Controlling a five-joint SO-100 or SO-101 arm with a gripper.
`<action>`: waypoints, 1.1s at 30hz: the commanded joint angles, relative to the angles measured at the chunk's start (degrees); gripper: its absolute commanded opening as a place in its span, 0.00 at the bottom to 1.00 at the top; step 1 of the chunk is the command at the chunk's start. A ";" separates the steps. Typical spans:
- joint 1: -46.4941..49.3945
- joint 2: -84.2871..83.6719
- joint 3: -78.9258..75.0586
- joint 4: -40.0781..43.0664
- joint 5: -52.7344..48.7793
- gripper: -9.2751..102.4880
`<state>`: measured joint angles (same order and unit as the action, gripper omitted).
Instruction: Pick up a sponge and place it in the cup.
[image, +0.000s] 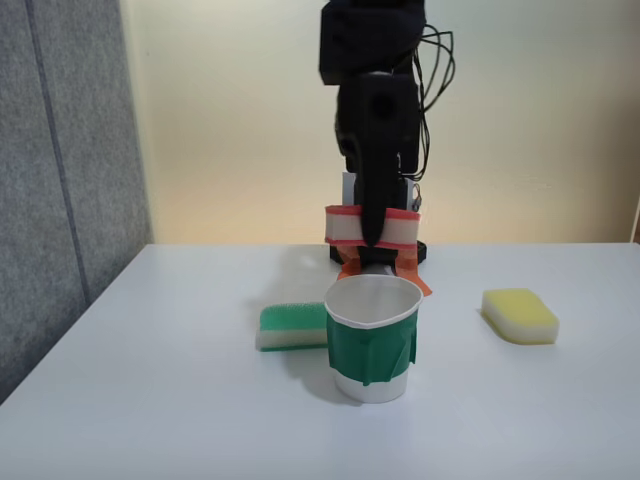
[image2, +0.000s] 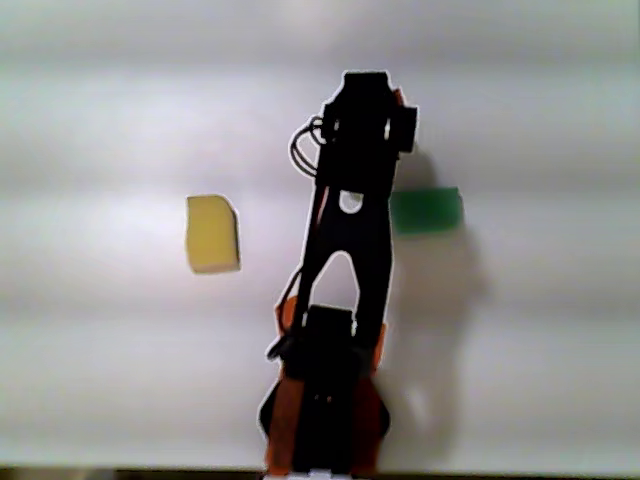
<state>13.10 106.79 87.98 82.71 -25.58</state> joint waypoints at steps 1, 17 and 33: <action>1.76 0.44 -1.41 1.14 -1.58 0.08; -2.46 -3.16 0.26 -7.29 4.57 0.35; -3.16 4.66 3.43 -3.52 9.93 0.26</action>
<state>8.70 105.03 90.26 76.46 -16.52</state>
